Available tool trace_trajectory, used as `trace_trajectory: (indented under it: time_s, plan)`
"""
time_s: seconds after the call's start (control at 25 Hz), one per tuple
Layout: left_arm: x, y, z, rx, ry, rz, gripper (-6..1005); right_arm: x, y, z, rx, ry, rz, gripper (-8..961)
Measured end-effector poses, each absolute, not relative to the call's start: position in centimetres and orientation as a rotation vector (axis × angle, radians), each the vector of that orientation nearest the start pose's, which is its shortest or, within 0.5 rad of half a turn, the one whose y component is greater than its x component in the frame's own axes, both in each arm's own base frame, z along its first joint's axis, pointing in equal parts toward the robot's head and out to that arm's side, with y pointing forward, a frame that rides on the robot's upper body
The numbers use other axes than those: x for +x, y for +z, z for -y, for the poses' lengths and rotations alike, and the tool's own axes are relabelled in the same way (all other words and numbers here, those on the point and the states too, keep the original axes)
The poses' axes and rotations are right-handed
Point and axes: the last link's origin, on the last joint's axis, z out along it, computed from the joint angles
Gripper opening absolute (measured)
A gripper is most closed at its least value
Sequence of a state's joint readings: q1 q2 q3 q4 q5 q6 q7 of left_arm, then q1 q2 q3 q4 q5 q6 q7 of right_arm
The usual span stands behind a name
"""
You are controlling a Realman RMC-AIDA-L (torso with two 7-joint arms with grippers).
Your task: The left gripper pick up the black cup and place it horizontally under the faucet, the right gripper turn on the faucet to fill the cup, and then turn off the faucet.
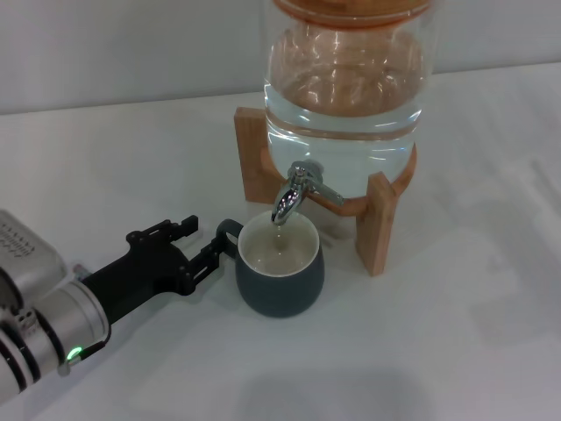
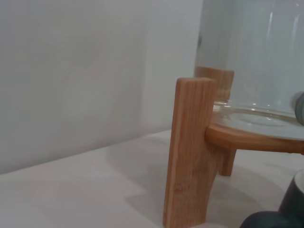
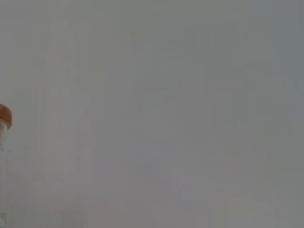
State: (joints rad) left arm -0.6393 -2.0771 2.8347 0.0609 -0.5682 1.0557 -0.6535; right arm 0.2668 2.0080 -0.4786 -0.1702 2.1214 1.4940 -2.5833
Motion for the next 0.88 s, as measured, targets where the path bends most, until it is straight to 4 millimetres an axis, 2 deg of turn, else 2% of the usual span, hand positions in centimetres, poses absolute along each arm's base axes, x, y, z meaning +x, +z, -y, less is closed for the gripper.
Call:
trace_trajectory:
  time_s: [0.36,0.76,0.88]
  plan:
    - [-28.1,-9.1,-31.9,-2.424,-0.707,0.559,520,37.9,8.4,-26.8,-1.489,0.877,-0.464,811]
    - [-30.1,-7.4,-30.1,-2.394,-0.743,0.598,520,38.3,8.7,-26.1,-1.476,0.87,-0.466,811]
    - [-31.1,-6.2,-29.7,-2.352,-0.764,0.628,520,38.6,9.2,-25.2,-1.476,0.868,-0.458,811]
